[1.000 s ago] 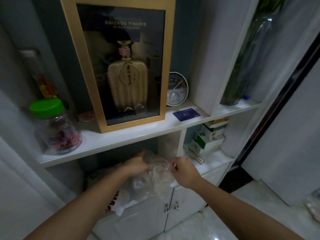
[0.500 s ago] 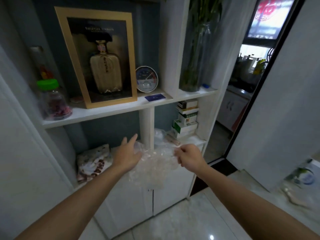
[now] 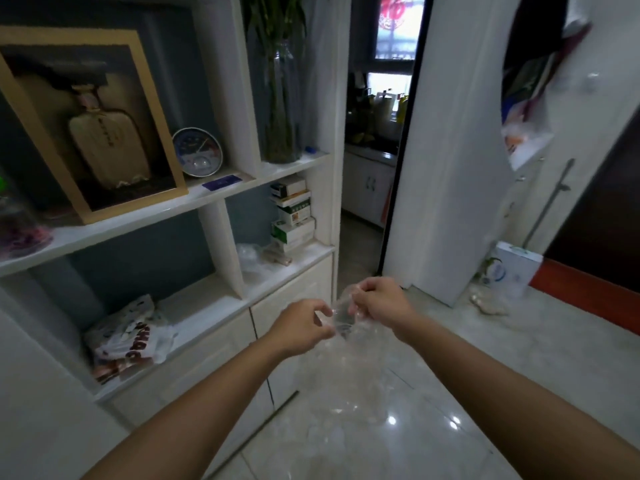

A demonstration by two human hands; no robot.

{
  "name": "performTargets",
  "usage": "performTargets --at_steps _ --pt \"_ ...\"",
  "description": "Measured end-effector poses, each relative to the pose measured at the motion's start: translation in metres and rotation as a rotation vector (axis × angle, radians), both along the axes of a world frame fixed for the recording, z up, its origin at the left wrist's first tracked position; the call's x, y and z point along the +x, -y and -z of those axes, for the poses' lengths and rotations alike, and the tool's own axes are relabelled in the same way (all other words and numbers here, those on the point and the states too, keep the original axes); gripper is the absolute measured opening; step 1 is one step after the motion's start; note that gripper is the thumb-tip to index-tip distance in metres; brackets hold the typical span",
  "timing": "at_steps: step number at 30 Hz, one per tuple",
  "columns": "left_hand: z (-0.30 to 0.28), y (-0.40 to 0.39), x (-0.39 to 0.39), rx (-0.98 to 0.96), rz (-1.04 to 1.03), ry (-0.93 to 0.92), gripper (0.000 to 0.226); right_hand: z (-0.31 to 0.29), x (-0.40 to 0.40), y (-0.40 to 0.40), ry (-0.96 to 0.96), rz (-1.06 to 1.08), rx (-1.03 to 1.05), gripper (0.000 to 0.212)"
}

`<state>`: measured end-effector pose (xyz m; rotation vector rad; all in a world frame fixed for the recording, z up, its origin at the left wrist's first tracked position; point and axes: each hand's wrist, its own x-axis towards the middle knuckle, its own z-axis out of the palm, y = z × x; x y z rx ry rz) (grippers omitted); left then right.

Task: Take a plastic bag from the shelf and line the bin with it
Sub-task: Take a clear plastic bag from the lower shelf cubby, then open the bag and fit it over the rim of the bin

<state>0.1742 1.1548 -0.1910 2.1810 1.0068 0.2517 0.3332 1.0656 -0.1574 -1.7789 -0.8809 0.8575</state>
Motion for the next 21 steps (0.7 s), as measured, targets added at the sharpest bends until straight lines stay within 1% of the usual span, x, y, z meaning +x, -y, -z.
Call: performTargets --at_steps 2,4,5,7,9,10,11,12,13,14,16,17,18,19,20,21 --pt "0.017 0.011 0.009 -0.01 -0.032 -0.034 0.037 -0.005 0.003 0.023 0.027 0.063 -0.022 0.015" --pt "0.031 0.024 0.011 0.002 -0.09 -0.081 0.03 -0.007 0.004 0.05 0.065 0.142 -0.047 0.022" --pt "0.037 0.031 0.011 0.017 -0.09 -0.099 0.032 -0.008 0.006 0.063 0.081 0.188 -0.06 0.024" --pt "0.045 0.05 0.014 -0.015 -0.062 -0.083 0.048 -0.007 0.009 0.092 0.08 0.299 -0.061 0.024" --pt "0.048 0.074 0.023 -0.069 -0.016 -0.077 0.075 -0.005 0.011 0.121 0.068 0.41 -0.061 0.02" --pt "0.049 0.087 0.029 -0.073 0.043 -0.085 0.086 -0.003 0.012 0.136 0.071 0.455 -0.066 0.02" --pt "0.048 0.099 0.035 -0.066 0.107 -0.109 0.09 -0.001 0.014 0.149 0.078 0.489 -0.075 0.02" --pt "0.047 0.111 0.042 -0.065 0.166 -0.132 0.088 0.001 0.017 0.162 0.085 0.519 -0.088 0.02" --pt "0.045 0.121 0.048 -0.066 0.215 -0.166 0.079 0.003 0.02 0.175 0.088 0.551 -0.104 0.021" --pt "0.046 0.131 0.054 -0.067 0.258 -0.19 0.064 0.006 0.024 0.187 0.091 0.585 -0.12 0.02" --pt "0.045 0.147 0.066 -0.025 0.276 -0.201 0.018 0.011 0.034 0.212 0.114 0.655 -0.15 0.015" --pt "0.044 0.154 0.071 -0.032 0.249 -0.183 0.017 0.014 0.04 0.225 0.136 0.692 -0.17 0.015" --pt "0.043 0.161 0.076 -0.06 0.216 -0.142 0.026 0.016 0.046 0.24 0.157 0.729 -0.196 0.016" --pt "0.041 0.168 0.082 -0.105 0.183 -0.094 0.031 0.019 0.051 0.255 0.167 0.763 -0.227 0.018" --pt "0.039 0.175 0.088 -0.151 0.149 -0.05 0.031 0.023 0.057 0.27 0.165 0.792 -0.263 0.017" --pt "0.038 0.183 0.095 -0.186 0.111 -0.015 0.032 0.027 0.063 0.286 0.154 0.817 -0.303 0.012"
